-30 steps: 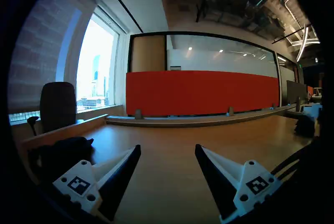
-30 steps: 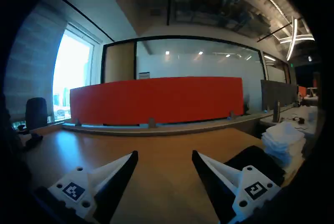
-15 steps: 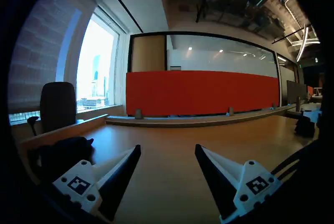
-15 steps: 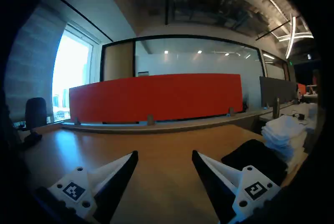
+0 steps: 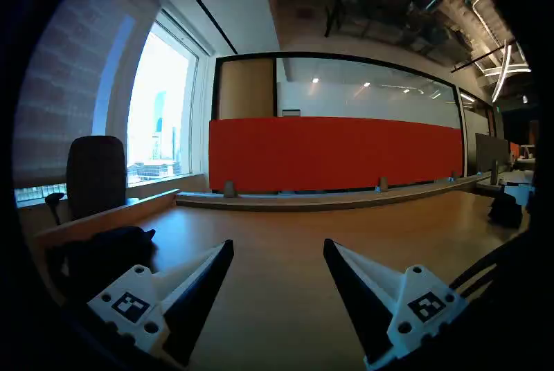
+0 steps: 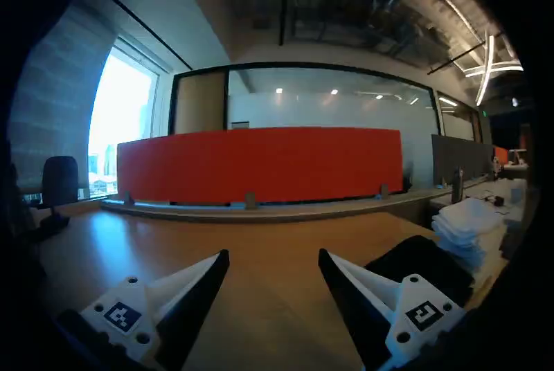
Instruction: Fold towel
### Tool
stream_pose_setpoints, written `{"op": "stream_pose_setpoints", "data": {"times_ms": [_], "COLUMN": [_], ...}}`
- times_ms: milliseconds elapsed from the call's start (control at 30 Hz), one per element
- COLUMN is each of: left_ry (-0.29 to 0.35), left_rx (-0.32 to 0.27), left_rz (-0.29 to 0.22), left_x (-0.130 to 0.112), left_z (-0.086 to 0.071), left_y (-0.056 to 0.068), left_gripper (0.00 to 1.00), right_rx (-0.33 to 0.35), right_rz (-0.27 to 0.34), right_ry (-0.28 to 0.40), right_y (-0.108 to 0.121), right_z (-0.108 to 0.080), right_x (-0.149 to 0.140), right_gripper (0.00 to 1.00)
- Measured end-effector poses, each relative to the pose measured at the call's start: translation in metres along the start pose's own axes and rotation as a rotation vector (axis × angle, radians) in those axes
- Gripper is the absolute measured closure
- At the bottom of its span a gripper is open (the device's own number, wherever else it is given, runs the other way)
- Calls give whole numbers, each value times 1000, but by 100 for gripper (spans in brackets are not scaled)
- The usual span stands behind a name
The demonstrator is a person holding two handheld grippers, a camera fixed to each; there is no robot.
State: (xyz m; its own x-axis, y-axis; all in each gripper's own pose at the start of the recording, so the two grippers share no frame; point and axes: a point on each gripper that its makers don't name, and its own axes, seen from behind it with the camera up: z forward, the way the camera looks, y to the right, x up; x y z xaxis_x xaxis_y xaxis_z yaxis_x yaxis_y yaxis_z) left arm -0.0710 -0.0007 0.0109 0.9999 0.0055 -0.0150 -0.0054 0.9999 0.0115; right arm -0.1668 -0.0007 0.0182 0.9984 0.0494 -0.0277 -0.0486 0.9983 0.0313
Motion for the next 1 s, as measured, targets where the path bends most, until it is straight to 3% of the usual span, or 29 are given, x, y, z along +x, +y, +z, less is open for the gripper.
{"op": "stream_pose_setpoints", "data": {"times_ms": [300, 1000], "left_ry": [0, 0], "left_rx": [0, 0], "left_rz": [0, 0], "left_x": [0, 1], "left_z": [0, -1], "left_y": [0, 0], "left_gripper": [4, 4], "right_rx": [0, -3], "right_rz": [-31, -29], "right_ry": [-1, -4], "right_y": [-4, -3], "right_z": [0, 0], "right_x": [-1, -3], "right_gripper": [0, 0]}}
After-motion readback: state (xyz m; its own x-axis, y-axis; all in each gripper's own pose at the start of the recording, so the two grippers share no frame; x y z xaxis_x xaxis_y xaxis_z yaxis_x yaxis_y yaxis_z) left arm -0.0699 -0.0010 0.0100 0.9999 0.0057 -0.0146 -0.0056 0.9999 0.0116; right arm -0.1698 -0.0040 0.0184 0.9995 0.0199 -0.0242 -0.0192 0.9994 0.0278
